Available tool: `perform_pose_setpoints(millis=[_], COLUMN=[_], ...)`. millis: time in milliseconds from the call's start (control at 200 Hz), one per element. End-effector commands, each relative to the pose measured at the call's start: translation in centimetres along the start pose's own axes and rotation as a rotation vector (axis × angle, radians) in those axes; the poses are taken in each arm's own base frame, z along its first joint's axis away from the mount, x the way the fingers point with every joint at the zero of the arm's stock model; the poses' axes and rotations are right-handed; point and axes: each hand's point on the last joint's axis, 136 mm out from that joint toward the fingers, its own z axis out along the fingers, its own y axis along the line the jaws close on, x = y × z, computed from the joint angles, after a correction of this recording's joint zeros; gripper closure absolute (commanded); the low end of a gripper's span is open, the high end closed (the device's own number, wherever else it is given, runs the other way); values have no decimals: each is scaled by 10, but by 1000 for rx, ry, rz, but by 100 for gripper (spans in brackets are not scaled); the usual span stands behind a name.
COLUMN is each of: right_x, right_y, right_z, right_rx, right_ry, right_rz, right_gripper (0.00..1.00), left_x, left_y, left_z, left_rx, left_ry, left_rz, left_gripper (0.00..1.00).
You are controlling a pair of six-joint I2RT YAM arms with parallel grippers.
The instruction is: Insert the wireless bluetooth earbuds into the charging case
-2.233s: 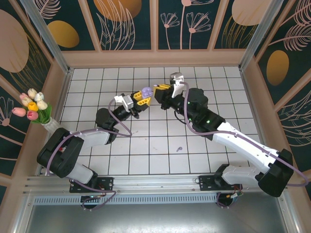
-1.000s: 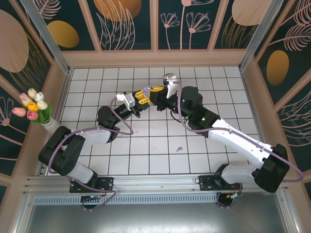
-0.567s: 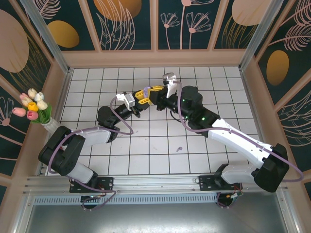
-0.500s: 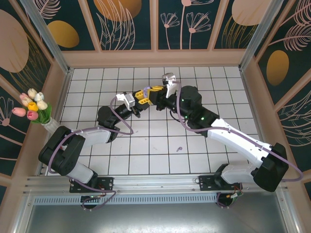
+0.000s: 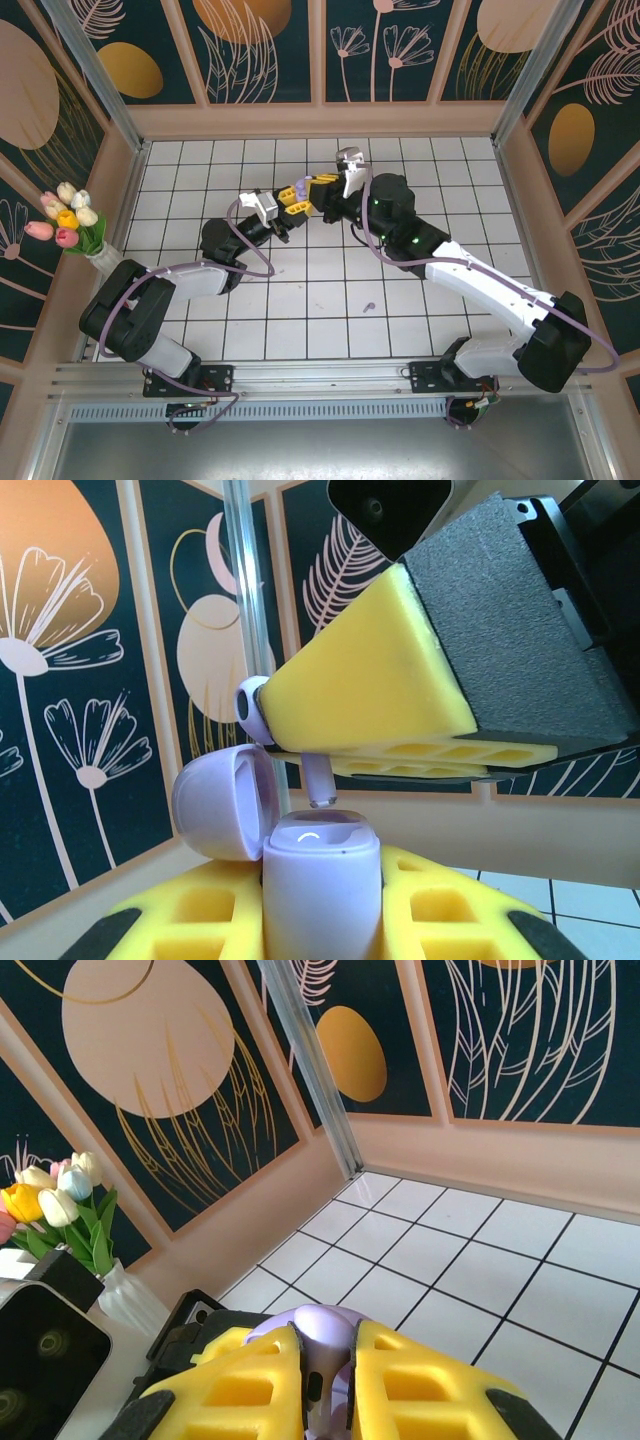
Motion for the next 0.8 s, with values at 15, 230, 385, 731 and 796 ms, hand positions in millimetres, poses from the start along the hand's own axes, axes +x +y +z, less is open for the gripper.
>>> perform_pose_setpoints(millis=[15, 230, 385, 731, 796], right_x=[-6, 1, 4, 13, 17], right_y=[7, 9, 11, 9, 11], right_z=[4, 4, 4, 3, 4], right_rx=[-37, -53, -58, -55, -65], right_ry=[7, 31, 42, 76, 93], right_rz=[-23, -14, -13, -26, -36], right_gripper=[85, 85, 86, 86, 86], left_x=[-17, -18, -17, -21, -21], left_y=[-9, -8, -7, -6, -6], left_z=[2, 2, 3, 4, 3], left_rx=[40, 35, 32, 29, 28], left_ry=[-47, -47, -45, -53, -53], left_rz=[17, 19, 21, 30, 31], left_gripper=[100, 100, 100, 100, 100])
